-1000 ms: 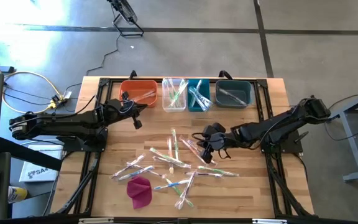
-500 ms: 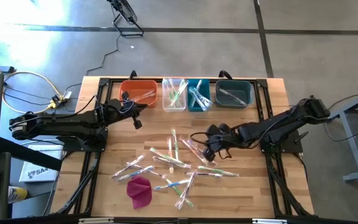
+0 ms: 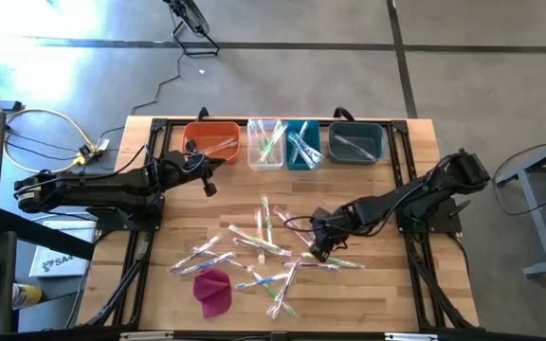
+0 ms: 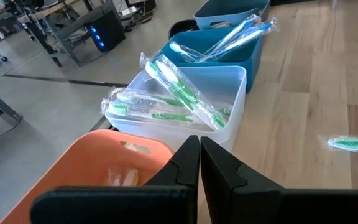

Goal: Pick & Place Toothbrushes
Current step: Put the purple toothbrush into the green bin

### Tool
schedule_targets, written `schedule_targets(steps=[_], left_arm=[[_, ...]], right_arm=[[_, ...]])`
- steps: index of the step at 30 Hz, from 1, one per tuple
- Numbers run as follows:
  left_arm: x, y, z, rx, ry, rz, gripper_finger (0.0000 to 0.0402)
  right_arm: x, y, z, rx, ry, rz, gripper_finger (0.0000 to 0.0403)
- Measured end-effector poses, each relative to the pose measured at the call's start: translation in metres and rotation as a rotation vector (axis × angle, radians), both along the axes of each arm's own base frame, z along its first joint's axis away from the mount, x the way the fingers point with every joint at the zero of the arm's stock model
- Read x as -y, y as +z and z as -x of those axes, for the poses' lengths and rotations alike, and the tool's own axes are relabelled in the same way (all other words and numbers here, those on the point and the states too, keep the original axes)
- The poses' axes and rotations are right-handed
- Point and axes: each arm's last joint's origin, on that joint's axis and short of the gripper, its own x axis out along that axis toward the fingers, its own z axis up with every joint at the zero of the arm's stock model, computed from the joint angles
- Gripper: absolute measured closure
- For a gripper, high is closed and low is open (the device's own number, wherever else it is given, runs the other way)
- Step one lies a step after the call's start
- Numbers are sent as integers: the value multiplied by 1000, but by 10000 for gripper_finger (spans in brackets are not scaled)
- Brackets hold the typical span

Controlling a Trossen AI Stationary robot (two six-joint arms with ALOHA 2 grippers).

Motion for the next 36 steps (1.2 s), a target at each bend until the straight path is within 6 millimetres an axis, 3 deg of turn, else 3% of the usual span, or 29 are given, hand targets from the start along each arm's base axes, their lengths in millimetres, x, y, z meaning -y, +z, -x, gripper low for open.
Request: schedule_targets(steps=[11, 26, 36], left_arm=[[0, 0, 0, 1, 3, 1, 392], [0, 0, 0, 1, 3, 1, 392], [0, 0, 0, 1, 2, 1, 392]], right_arm=[[1, -8, 8, -113, -6, 31, 318], [-8, -23, 5, -133, 40, 80, 253], [-12, -46, 1, -188, 65, 139, 250]])
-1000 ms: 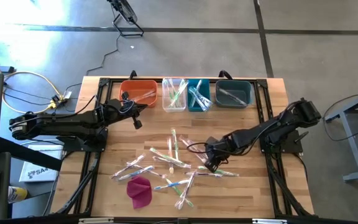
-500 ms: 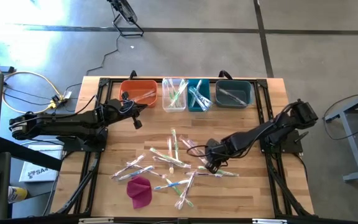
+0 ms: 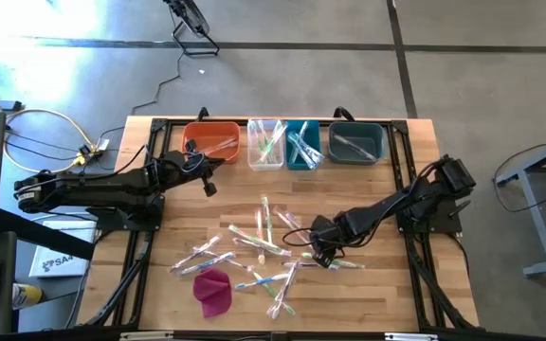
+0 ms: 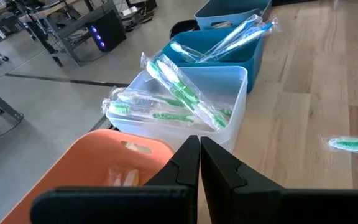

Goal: Pick & Place Toothbrushes
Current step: Put the purple toothbrush into the green bin

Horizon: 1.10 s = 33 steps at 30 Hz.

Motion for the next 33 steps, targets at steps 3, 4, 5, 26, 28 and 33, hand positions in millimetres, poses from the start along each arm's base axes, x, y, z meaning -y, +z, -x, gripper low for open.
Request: schedule_targets(steps=[3, 4, 5, 26, 28, 33], left_arm=[[0, 0, 0, 0, 0, 0, 392], [0, 0, 0, 0, 0, 0, 392], [0, 0, 0, -1, 0, 1, 392], [0, 0, 0, 1, 0, 1, 392], [0, 0, 0, 1, -1, 1, 392], [0, 0, 0, -2, -1, 1, 392]], right_arm=[[0, -6, -1, -14, -5, 28, 253], [0, -6, -1, -14, -8, 38, 256], [0, -6, 0, -15, -9, 46, 260], [9, -1, 5, -34, -35, 114, 384], [10, 0, 5, -36, -36, 112, 390], [14, 6, 9, -30, -80, 154, 390]])
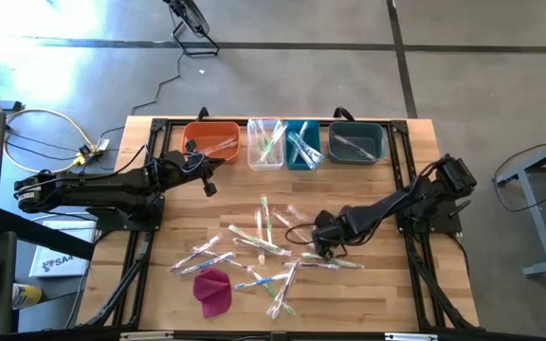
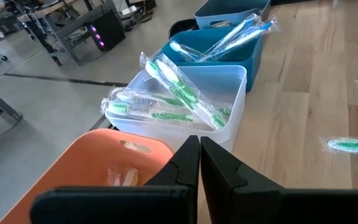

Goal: Pick & Place Toothbrushes
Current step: Put the purple toothbrush into the green bin

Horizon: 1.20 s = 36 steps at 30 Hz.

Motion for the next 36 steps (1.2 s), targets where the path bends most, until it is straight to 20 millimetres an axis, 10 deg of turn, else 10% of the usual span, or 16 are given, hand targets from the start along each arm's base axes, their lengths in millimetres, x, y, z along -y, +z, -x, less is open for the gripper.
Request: schedule_targets(steps=[22, 36], left_arm=[[0, 0, 0, 2, 0, -1, 392], [0, 0, 0, 29, 12, 38, 392]], right_arm=[[45, 102, 70, 177, -210, 256, 390], [98, 113, 117, -237, -203, 366, 390]])
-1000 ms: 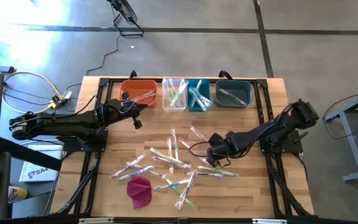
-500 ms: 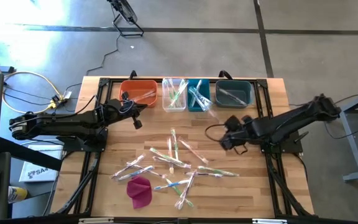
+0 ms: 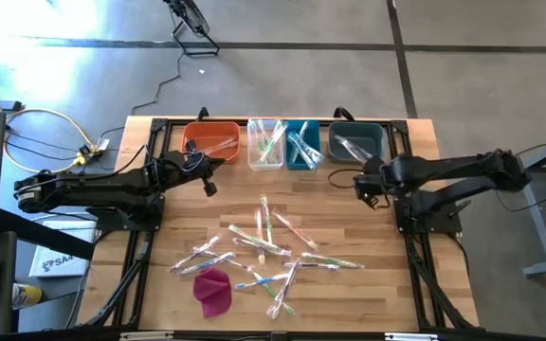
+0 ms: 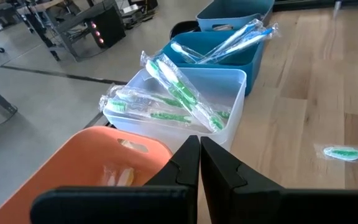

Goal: Pick & Place Toothbrushes
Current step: Put the purple toothbrush into the green bin

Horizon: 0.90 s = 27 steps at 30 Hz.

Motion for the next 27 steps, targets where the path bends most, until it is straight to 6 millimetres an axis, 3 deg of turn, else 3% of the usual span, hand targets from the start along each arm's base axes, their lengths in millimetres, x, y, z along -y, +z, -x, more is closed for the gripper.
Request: schedule_targets(steps=[12, 22, 27], left_arm=[[0, 0, 0, 0, 1, 0, 392], [0, 0, 0, 0, 1, 0, 392], [0, 0, 0, 0, 0, 0, 392]], right_arm=[[40, -5, 1, -161, 37, -49, 390], [71, 0, -35, -340, 136, -77, 390], [92, 6, -39, -453, 140, -120, 390]])
